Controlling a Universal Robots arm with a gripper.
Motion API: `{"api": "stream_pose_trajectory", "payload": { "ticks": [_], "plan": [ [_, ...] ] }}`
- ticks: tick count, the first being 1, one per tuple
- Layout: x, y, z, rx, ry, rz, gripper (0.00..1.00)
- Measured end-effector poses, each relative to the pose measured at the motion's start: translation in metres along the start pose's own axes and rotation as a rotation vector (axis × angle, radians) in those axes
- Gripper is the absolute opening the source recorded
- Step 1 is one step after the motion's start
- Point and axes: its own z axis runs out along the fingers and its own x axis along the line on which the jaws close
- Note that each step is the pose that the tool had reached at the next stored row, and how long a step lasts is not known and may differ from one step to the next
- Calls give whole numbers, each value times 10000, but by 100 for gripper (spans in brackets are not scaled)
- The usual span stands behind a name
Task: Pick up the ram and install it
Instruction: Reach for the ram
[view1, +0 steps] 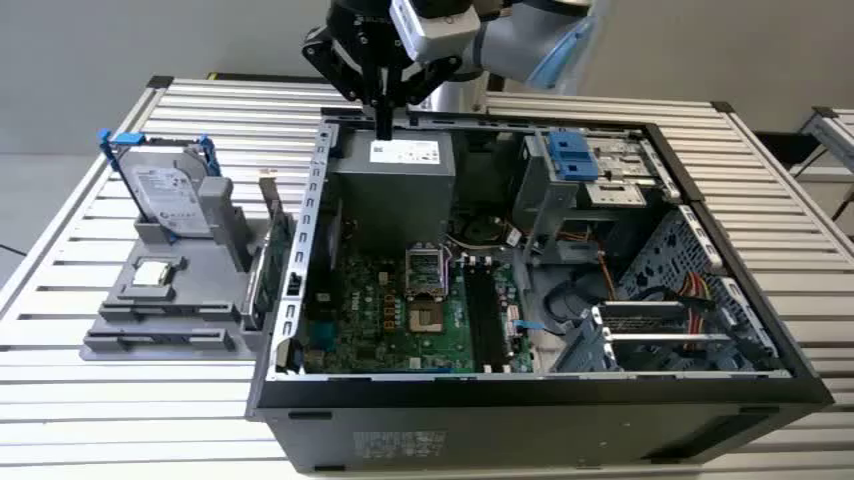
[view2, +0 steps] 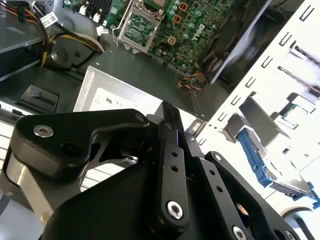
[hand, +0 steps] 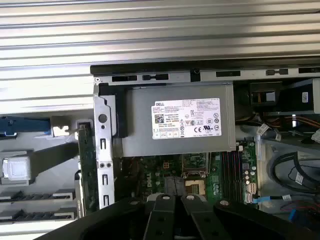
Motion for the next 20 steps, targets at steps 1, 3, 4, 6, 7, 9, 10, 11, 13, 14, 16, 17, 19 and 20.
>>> {"api": "stream_pose_trajectory", "payload": {
  "ticks": [1,3,4,6,7,9,10,11,13,14,16,17,19,20],
  "plan": [
    [0,0,0,0,0,0,0],
    [0,0,0,0,0,0,0],
    [0,0,0,0,0,0,0],
    [0,0,0,0,0,0,0],
    [0,0,0,0,2,0,0],
    [1,0,0,1,6,0,0],
    [1,0,0,1,7,0,0],
    [2,0,0,2,8,0,0],
    [11,0,0,0,8,2,0],
    [19,-2,0,1,9,2,0],
    [43,-3,-1,1,9,0,0],
    [58,-4,-1,1,9,0,0],
    [95,-7,-2,1,9,0,0],
    [112,-8,-2,0,8,0,0]
  ]
}}
